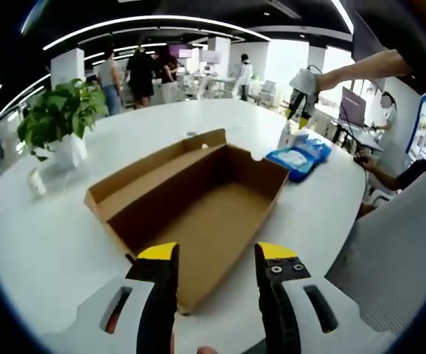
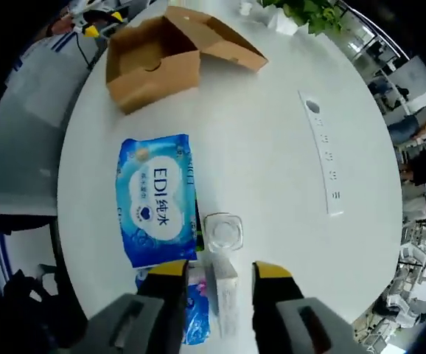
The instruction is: Operate the shoe box by opening the lid, removing the specified soft item, and placing it in the target area until the item is outside and the box remains undamaged.
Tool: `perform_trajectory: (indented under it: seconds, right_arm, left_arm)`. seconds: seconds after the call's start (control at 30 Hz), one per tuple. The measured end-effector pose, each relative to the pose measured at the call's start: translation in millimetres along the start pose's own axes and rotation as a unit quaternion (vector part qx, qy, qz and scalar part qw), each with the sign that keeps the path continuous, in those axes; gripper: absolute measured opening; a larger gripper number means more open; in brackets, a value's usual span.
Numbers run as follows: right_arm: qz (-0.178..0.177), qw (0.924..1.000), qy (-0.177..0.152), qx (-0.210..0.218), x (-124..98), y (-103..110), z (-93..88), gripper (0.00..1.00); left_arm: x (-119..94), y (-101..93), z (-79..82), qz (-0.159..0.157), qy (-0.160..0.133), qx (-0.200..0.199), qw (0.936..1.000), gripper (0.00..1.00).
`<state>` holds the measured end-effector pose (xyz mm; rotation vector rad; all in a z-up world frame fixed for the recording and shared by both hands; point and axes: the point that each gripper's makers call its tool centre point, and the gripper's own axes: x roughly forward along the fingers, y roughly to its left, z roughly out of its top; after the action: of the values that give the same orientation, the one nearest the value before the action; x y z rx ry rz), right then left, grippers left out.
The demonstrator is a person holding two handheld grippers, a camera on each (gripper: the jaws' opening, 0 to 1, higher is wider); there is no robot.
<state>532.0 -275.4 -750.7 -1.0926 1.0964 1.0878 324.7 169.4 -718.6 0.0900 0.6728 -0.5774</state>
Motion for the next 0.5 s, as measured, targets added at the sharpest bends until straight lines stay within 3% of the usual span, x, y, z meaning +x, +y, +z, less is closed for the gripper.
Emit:
perform_trajectory:
  seconds: [0.17, 0.3, 0.5]
  right_arm:
    - [-0.01, 0.9978, -0.029, 0.059, -11.0, 9.5, -8.0, 0.31]
    - [-0.03, 0.9871, -0.083, 0.134, -26.8, 8.9, -1.0, 0.31]
    - [-0.042, 0.9774, -0.115, 0.172, -46.7, 9.8, -4.3, 0.34]
  left_arm:
    - [0.3, -0.6, 2.7, -0.006, -0.004, 0.001, 1.0, 0.42]
    - [0.3, -0.7, 5.9, -0.011, -0.009, 0.0, 0.9999, 0.42]
    - [-2.2, 2.9, 13.4, -0.016, -0.017, -0.001, 0.9997, 0.42]
